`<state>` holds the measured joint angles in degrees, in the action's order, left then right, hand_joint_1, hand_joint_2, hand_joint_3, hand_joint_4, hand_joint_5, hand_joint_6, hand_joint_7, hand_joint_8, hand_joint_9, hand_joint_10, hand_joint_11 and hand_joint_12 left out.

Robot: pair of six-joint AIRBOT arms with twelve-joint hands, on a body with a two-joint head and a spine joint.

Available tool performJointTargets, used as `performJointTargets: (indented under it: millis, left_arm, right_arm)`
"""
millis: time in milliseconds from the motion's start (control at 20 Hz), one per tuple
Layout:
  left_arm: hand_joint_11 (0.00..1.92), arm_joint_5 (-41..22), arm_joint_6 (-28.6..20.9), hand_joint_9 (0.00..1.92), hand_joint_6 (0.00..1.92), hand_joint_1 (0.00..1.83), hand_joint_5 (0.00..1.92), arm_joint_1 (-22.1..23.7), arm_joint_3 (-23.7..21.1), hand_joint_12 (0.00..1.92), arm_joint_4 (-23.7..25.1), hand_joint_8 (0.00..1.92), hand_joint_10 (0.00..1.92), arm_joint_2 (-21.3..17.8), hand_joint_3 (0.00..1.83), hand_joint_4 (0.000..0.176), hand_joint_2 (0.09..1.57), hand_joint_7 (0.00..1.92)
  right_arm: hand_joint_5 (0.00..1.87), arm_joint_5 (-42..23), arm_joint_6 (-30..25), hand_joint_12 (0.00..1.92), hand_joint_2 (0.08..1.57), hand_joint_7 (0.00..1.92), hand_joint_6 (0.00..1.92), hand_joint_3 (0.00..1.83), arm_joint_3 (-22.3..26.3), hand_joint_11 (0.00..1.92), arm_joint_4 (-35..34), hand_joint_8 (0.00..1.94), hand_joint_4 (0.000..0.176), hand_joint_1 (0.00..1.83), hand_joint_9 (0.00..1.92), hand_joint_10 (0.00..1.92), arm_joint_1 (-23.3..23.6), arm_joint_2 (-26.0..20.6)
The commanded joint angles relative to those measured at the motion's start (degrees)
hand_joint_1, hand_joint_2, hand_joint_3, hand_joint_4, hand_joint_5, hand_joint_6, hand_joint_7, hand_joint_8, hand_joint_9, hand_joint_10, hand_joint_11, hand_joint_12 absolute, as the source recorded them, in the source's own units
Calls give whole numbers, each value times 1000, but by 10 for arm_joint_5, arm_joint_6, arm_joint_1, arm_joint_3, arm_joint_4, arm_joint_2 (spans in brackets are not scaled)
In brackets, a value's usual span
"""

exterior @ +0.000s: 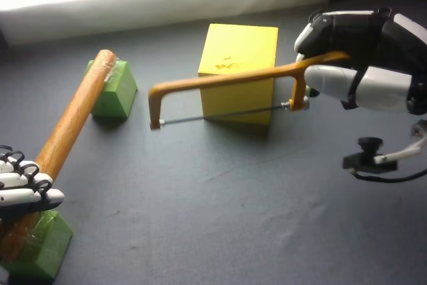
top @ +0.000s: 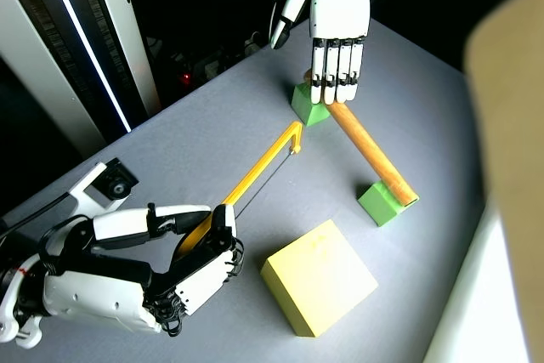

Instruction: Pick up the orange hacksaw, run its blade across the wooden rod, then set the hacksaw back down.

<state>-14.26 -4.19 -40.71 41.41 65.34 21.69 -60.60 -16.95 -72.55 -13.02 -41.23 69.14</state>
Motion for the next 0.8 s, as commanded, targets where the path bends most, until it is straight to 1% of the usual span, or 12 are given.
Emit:
performJointTargets:
  millis: [0,100,200,300,400,450,500,550,600,650,750]
  left_arm:
    - [0,-11,1,40,2,143,48,6,2,204,-6,3,2,0,0,0,1076,40]
    - [0,-11,1,55,7,179,87,8,3,254,-6,3,4,1,0,0,1069,56]
    - [0,-11,1,24,2,149,52,8,3,162,-6,1,1,1,3,0,1084,31]
    - [0,-11,1,34,0,106,34,8,4,229,-6,0,2,2,1,0,1083,33]
    - [0,-12,1,33,1,121,35,8,4,215,-6,1,0,2,1,0,1084,29]
    - [0,-12,1,40,3,135,45,8,5,231,-6,3,2,2,0,0,1082,41]
    - [0,-12,1,50,5,142,59,9,5,270,-6,4,4,2,0,0,1077,55]
    - [0,-12,2,42,2,140,57,9,6,268,-6,1,1,3,2,0,1084,50]
    - [0,-12,2,33,1,129,51,9,6,238,-6,1,1,3,3,0,1090,43]
    - [0,-12,2,56,5,153,83,9,6,308,-6,2,5,3,0,0,1083,60]
    - [0,-12,2,54,1,183,78,9,7,280,-6,0,1,3,0,0,1078,54]
  right_arm:
    - [862,-87,2,1312,1133,921,968,0,4,921,-19,1062,0,1376,951,1277,11,2]
    - [849,-91,22,1285,1129,944,983,0,5,932,-35,1018,0,1378,963,1261,19,14]
    - [844,-90,37,1277,1133,930,985,1,5,929,-45,1047,0,1376,958,1267,27,26]
    - [851,-85,61,1294,1132,934,966,0,5,941,-53,1038,0,1377,957,1278,38,39]
    - [862,-84,90,1286,1131,936,964,0,5,923,-69,1043,0,1377,947,1277,47,51]
    - [850,-83,102,1261,1127,946,977,0,5,951,-76,1018,0,1378,971,1247,50,57]
    - [828,-81,114,1266,1133,936,998,1,5,955,-84,1033,0,1377,965,1265,54,65]
    - [821,-82,122,1303,1137,933,1005,0,4,952,-89,1038,0,1375,955,1283,57,72]
    - [843,-86,133,1327,1135,937,971,0,3,940,-94,1041,0,1375,944,1297,59,79]
    - [878,-87,138,1316,1129,936,945,0,3,921,-99,1041,0,1377,945,1283,61,85]
    - [842,-88,151,1323,1136,931,982,1,3,932,-104,1056,0,1375,941,1290,67,95]
